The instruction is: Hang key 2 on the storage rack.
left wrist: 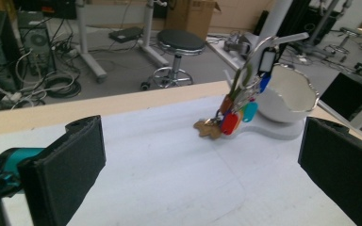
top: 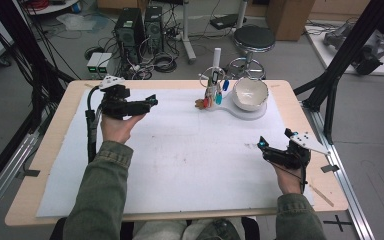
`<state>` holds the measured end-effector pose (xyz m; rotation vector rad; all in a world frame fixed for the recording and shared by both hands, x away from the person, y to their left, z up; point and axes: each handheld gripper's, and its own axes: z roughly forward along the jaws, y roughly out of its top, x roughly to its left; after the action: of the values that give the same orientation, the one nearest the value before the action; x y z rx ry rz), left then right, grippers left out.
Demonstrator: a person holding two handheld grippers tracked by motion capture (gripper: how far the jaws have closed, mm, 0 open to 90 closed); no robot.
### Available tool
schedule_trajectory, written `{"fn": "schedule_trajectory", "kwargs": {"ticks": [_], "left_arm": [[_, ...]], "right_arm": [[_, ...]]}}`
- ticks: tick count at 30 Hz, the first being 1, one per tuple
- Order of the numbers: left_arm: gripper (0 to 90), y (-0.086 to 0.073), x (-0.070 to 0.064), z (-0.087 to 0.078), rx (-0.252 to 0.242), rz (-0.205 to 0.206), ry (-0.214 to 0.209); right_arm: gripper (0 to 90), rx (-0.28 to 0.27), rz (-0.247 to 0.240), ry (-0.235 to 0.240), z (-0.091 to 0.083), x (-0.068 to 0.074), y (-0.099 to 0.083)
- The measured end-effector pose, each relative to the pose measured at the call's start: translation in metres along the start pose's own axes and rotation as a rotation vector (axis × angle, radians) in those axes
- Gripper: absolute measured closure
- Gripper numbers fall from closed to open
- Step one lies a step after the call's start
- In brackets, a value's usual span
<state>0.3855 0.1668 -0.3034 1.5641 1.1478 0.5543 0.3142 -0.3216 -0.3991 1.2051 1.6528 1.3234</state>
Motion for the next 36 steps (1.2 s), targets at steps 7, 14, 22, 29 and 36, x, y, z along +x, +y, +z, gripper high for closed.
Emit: {"fn": "schedule_trajectory", "kwargs": {"ticks": [7, 14, 22, 29, 36], "left_arm": [[1.7, -0.015, 0.013, -0.012, -0.003, -0.02, 0.016], [1.7, -0.03, 0.024, -0.021, 0.005, -0.048, 0.038], [1.7, -0.042, 0.033, -0.029, 0.008, -0.058, 0.056], [1.7, -0.05, 0.039, -0.037, 0.003, -0.067, 0.073], [1.7, -0.059, 0.044, -0.046, 0.008, -0.063, 0.092]], "right_arm": [[1.5, 0.003, -0.009, 0.0, 0.001, 0.001, 0.0], [1.5, 0.002, -0.005, 0.0, 0.001, 0.001, 0.0], [1.5, 0.009, -0.007, 0.011, 0.006, 0.004, 0.0], [1.5, 0.009, -0.003, 0.012, 0.008, 0.004, 0.001], [1.5, 0.011, -0.01, 0.012, 0.008, 0.004, 0.0]]}}
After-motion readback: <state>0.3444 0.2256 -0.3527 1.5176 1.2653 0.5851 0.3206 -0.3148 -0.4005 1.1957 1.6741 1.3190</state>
